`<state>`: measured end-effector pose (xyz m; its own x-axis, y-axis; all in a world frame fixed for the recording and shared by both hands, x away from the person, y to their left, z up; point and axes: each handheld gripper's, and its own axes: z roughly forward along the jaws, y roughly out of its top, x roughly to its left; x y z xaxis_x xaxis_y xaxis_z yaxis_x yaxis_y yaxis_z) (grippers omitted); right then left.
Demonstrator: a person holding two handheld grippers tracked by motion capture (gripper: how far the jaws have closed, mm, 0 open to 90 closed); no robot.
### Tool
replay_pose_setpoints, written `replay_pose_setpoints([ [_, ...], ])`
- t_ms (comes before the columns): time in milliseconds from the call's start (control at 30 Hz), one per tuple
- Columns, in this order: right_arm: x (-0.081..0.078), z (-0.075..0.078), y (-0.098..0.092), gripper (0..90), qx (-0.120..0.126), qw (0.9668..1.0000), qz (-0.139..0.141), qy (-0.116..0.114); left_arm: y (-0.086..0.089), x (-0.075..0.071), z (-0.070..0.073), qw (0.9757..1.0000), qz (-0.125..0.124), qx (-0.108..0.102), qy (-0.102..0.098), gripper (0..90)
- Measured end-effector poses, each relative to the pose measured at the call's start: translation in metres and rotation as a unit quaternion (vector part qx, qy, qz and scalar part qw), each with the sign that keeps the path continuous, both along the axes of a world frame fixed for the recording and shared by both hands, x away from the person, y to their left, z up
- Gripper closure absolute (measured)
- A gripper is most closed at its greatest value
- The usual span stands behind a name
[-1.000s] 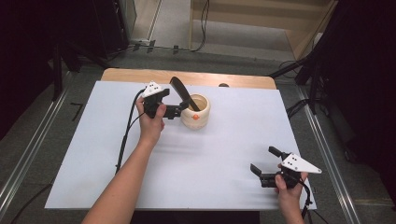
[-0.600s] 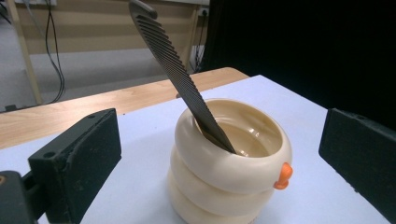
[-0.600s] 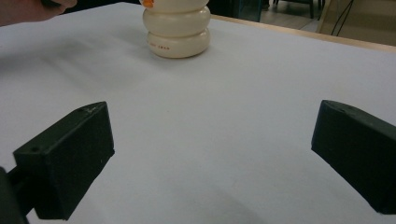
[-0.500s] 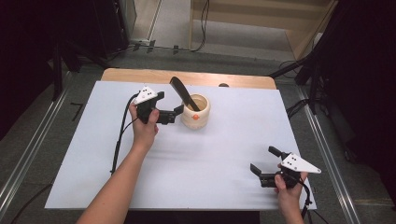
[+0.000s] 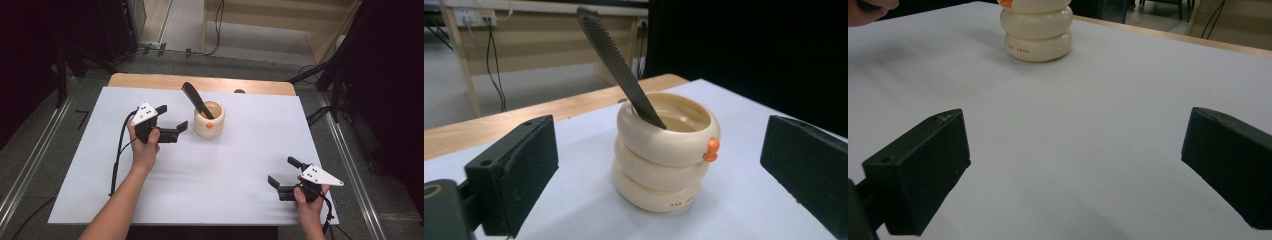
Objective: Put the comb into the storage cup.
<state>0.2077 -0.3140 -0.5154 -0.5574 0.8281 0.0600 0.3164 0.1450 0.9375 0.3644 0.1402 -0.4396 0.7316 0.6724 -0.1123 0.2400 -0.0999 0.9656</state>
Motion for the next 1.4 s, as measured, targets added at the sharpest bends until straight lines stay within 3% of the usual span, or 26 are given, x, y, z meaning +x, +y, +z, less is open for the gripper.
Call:
replay_pose_setpoints([
  [133,0.0,0.0,0.0,0.0,0.001,1.0,-0.001,0.001,0.006,-0.008,-0.001,0.9999,-0.005,0.01,-0.001,2.5],
  [733,0.0,0.0,-0.002,0.0,0.007,1.0,-0.002,0.0,0.038,-0.046,-0.005,0.9998,-0.001,0.017,-0.012,0.0],
  [1400,-0.001,0.0,-0.002,0.0,0.006,1.0,-0.006,0.0,0.07,-0.083,-0.022,0.9996,0.005,0.029,0.0,0.0],
])
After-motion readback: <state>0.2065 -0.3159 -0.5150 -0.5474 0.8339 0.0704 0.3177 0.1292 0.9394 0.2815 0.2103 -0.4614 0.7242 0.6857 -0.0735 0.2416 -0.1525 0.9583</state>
